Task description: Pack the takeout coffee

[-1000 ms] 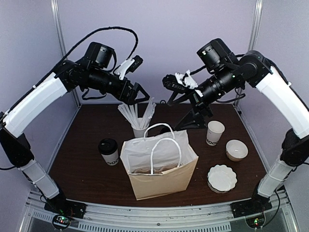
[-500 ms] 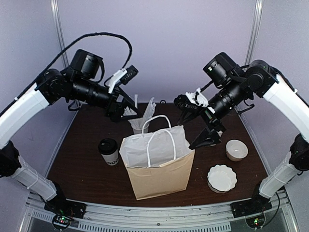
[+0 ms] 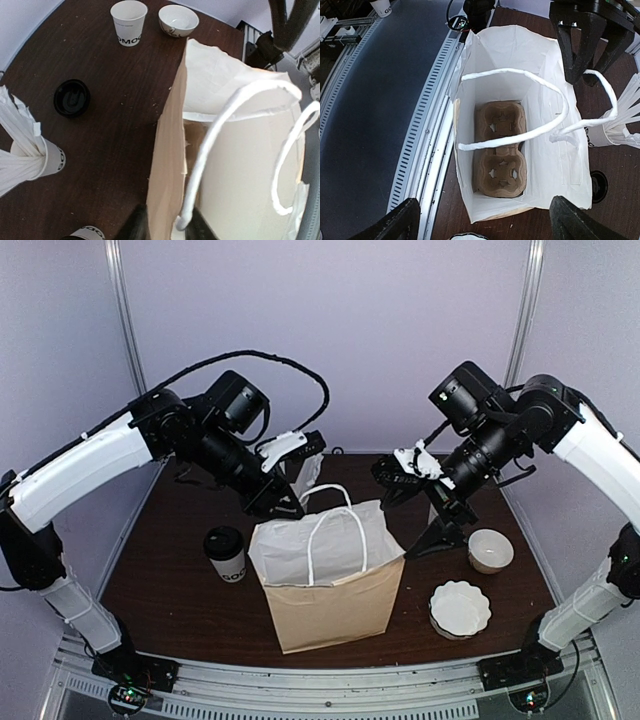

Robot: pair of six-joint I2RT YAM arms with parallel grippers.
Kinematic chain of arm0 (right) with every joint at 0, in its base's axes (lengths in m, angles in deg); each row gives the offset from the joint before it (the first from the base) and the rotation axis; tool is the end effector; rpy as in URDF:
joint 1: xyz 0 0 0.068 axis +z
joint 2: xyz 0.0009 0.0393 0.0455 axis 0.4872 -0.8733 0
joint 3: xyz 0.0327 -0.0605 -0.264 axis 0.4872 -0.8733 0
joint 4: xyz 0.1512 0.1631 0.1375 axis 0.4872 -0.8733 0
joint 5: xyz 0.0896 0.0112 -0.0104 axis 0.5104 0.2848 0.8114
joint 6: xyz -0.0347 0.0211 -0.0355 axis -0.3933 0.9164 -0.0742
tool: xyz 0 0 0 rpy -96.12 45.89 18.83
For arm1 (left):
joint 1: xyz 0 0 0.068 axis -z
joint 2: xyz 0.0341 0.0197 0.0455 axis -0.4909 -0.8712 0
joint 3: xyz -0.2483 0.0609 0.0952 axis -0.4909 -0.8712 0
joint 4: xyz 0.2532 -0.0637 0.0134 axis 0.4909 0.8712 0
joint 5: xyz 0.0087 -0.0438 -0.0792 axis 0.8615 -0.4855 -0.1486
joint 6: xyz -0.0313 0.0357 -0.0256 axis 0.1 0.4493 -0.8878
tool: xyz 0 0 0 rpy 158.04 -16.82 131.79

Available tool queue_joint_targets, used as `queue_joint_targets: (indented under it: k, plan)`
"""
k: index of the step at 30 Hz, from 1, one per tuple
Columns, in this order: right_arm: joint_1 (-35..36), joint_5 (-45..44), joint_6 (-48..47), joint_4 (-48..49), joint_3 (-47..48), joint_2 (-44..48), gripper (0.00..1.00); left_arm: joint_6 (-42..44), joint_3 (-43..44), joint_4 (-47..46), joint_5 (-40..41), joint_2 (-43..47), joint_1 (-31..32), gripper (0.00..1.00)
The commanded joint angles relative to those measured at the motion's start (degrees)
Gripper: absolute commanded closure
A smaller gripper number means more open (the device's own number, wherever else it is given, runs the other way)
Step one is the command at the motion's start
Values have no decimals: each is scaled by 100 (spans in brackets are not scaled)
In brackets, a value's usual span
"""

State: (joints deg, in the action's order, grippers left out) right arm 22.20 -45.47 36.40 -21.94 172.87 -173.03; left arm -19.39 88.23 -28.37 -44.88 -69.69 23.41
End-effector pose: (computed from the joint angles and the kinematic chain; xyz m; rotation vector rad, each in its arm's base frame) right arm 0.1425 0.2127 0.4259 -1.9942 1.5154 0.8895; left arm 0.1875 -0.2660 0.3858 1.2903 2.2302 -0.7743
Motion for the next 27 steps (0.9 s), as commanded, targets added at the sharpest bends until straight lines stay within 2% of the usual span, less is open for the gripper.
queue_joint_targets:
  k: [1,2,6,10,12,19,27]
  plan:
    - [-180,-327,-85,62,-96,141,7,321,450,260,-221,-322,-21,91]
    - [-261,-340,-99,68,-98,154,7,383,558,344,-205,-384,-19,95]
    - [-733,-468,-178,151,-175,249,8,661,1010,439,-2,-459,-22,100]
    - [-1359,-414,-187,356,-367,329,8,983,1442,414,338,-361,73,100]
    - [-1607,-377,-159,458,-468,364,8,1151,1385,304,546,-245,164,100]
    - [-1907,-370,-50,750,-878,462,7,1232,-103,-666,738,380,499,100]
    - [-1945,-357,90,903,-978,464,7,589,-1236,-1536,1072,1352,1114,100]
